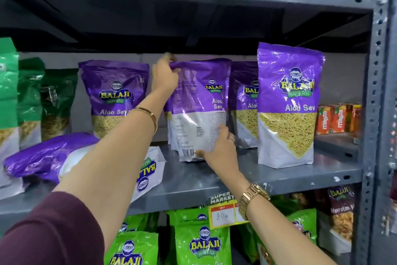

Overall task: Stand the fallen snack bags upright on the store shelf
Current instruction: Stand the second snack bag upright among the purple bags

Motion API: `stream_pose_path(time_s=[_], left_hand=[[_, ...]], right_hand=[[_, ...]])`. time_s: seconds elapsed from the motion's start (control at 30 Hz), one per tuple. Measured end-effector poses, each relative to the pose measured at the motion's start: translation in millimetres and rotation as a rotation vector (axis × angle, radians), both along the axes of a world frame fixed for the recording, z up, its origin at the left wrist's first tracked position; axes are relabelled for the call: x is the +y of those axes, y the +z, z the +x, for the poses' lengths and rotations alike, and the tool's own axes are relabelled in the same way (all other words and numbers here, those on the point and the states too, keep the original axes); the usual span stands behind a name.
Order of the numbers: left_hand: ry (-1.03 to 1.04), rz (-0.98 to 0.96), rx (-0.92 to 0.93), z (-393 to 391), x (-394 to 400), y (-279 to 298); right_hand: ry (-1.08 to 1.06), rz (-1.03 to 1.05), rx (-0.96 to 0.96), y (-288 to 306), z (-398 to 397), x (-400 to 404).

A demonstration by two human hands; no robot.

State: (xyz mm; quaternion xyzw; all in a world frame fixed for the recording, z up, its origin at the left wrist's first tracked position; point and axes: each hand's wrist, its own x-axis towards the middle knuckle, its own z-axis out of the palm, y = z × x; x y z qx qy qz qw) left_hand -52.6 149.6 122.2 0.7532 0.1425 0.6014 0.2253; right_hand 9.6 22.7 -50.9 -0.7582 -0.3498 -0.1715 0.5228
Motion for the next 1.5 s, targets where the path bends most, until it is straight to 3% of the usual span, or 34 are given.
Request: stream_pose_path(time_s=[0.1, 0.2, 0.27, 0.43, 0.6, 0.77, 0.97, 1.23, 1.5], left_hand=[[-0.032, -0.258, -0.078, -5, 6, -9], [-0.084, -0.476, -0.07, -4, -6, -20], [-0.184, -0.645, -0.164, -3, -22, -28], [-0.229, -0.931, -0.345, 6, -58, -64], [-0.059, -0.836, -0.191, 7, -71, -104], [-0.067, -0.805, -0.075, 4, -68, -128], [-0.214, -0.834, -0.002, -1, -58, -142], [-0.288, -0.828, -0.183, -6, -49, -149], [-0.446, -0.84, -0.156, -7, -56, -150]], right_hand=[[-0.013, 0.02, 0.027, -1, 1, 1], [0.003, 0.073, 0.164, 2, 5, -1], [0.031, 0.131, 0.25, 4, 6, -3], [0.069, 0.229, 0.245, 4, 6, -5], [-0.009, 0.202, 0.195, 18, 15, -4], [-0.02, 0.16, 0.099, 30, 25, -4], [0.056, 0.114, 0.119, 21, 32, 1], [0.192, 0.267, 0.335, 31, 53, -1], [0.416, 0.296, 0.425, 24, 56, 2]])
